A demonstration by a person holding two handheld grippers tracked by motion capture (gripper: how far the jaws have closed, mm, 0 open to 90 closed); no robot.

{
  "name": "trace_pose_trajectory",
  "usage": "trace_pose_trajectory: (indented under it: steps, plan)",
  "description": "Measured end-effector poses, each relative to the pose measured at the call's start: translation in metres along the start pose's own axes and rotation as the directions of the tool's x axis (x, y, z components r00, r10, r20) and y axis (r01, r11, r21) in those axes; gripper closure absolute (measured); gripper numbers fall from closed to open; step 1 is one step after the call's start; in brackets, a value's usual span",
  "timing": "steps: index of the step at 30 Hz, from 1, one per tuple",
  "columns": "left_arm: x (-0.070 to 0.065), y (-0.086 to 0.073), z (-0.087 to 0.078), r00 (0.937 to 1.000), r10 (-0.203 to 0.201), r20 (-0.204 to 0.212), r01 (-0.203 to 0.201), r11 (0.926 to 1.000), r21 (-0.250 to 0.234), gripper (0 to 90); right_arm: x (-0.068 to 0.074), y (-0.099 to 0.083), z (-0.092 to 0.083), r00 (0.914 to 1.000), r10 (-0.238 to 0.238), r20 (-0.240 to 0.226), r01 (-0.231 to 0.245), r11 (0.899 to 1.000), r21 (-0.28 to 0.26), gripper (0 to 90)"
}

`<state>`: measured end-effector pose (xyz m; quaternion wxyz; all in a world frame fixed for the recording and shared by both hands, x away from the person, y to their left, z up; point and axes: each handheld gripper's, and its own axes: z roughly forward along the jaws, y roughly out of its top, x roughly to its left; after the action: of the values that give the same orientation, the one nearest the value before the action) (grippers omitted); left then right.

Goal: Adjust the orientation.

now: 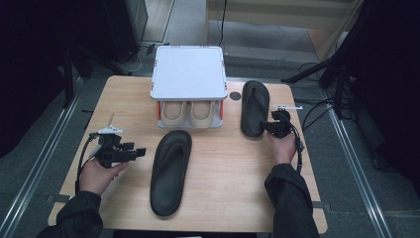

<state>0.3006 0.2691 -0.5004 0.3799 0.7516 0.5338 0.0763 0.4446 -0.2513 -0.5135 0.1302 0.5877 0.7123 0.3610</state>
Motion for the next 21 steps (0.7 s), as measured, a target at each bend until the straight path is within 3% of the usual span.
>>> trace_pose_trajectory:
  steps: [9,15,21]
  plan:
    - [0.001,0.000,0.001,1.0000,0.000,-0.008,0.000,1.0000,-0.002,37.7,-0.004,0.000,-0.002,0.9998,0.019,-0.002,-0.019,1.000,-0.003,88.5]
    - [0.002,-0.001,0.000,1.0000,-0.008,-0.005,0.008,1.0000,-0.001,37.7,-0.006,0.002,-0.009,0.9990,0.040,-0.022,-0.041,0.997,-0.066,78.9]
    - [0.002,-0.004,-0.002,0.9999,-0.007,-0.015,0.007,1.0000,0.004,37.6,-0.009,0.005,-0.013,0.9990,0.041,-0.019,-0.042,0.993,-0.106,62.6]
